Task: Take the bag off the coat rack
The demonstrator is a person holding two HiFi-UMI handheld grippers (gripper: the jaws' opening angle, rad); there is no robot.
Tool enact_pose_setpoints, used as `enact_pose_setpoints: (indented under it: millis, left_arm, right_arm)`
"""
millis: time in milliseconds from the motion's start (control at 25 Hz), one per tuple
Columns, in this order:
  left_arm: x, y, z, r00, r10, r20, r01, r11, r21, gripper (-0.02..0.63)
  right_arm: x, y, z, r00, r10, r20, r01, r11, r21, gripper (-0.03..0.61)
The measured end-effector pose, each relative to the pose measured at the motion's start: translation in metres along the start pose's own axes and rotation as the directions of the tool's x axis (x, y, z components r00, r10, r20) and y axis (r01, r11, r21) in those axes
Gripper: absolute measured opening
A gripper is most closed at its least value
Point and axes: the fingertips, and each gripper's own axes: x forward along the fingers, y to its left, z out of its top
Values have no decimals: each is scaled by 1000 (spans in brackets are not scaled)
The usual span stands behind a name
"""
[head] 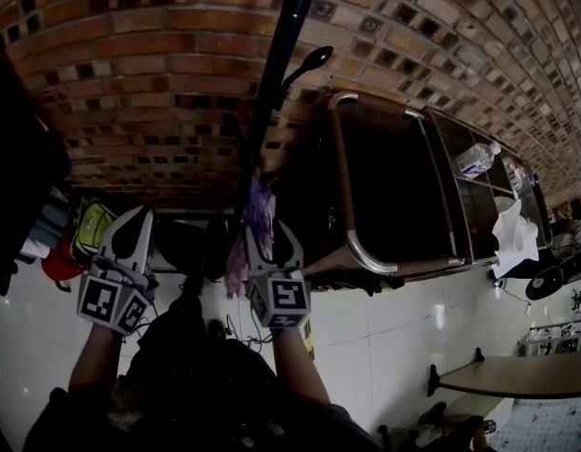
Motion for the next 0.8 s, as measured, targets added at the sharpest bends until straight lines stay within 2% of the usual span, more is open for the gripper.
enact_pose_setpoints:
  millis: [240,400,560,800]
  left_arm:
    - [45,16,-21,996,-72,-52,70,997,-40,20]
    - [69,32,-30,993,-93,-66,90,995,-49,20]
    - [88,49,-35,993,-97,-64,92,993,-71,20]
    - [107,52,-46,988,-128,-90,120,989,-84,20]
  right_arm:
    - [46,-7,-17,998,-17,-64,16,1000,-19,216]
    - [71,-13,-38,991,-36,-127,31,999,-42,217]
    - [83,-21,-51,985,-70,-157,58,995,-75,194]
    - [88,-24,-52,987,-51,-150,36,994,-102,133]
